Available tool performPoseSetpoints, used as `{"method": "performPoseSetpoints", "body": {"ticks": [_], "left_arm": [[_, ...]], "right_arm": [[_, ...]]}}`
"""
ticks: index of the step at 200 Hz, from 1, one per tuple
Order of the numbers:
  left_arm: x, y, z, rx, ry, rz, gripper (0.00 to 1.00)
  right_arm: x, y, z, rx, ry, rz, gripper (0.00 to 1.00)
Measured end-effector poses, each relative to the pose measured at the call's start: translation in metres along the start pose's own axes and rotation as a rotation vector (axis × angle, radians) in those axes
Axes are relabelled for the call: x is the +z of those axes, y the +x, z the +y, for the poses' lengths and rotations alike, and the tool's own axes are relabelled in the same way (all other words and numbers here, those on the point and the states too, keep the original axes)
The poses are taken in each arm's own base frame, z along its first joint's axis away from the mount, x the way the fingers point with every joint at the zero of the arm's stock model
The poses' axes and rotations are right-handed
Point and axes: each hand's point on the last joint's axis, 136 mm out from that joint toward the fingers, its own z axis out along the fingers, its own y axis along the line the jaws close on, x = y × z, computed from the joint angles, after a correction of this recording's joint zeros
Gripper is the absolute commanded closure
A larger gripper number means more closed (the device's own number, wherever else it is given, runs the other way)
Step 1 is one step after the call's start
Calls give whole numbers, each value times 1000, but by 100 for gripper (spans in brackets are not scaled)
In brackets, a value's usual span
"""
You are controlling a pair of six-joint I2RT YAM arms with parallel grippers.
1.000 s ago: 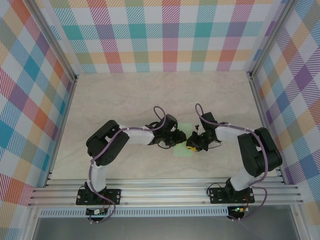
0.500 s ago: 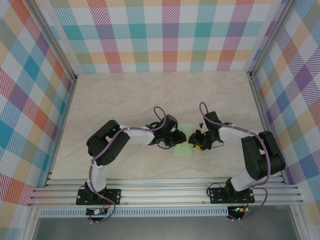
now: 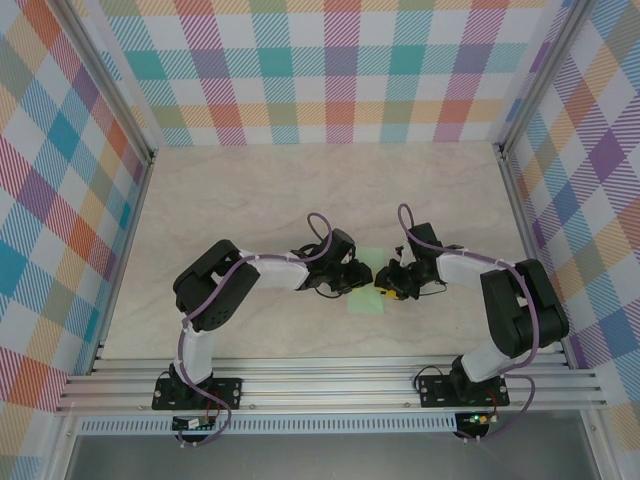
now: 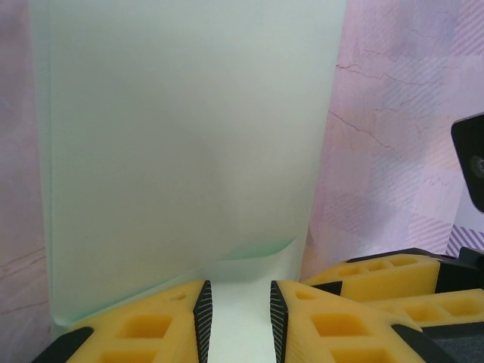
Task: Fold a paper plane with a square sheet of paper (pick it up from the middle)
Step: Turn over the paper at the center of the table.
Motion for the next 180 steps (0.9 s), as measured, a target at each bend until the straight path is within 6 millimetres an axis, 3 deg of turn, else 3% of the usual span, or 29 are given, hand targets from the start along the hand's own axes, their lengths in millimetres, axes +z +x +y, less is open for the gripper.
{"method": "performPoseSetpoints", "body": {"ticks": [82,180], "left_arm": [[0,-1,0,0,-2,-4,70],[-9,-4,-1,19,-24,-39,68]], "right_arm": [[-5,-3,-8,-18,55,-40,62],[-4,-3,-10,-6,45,-18,68]]}}
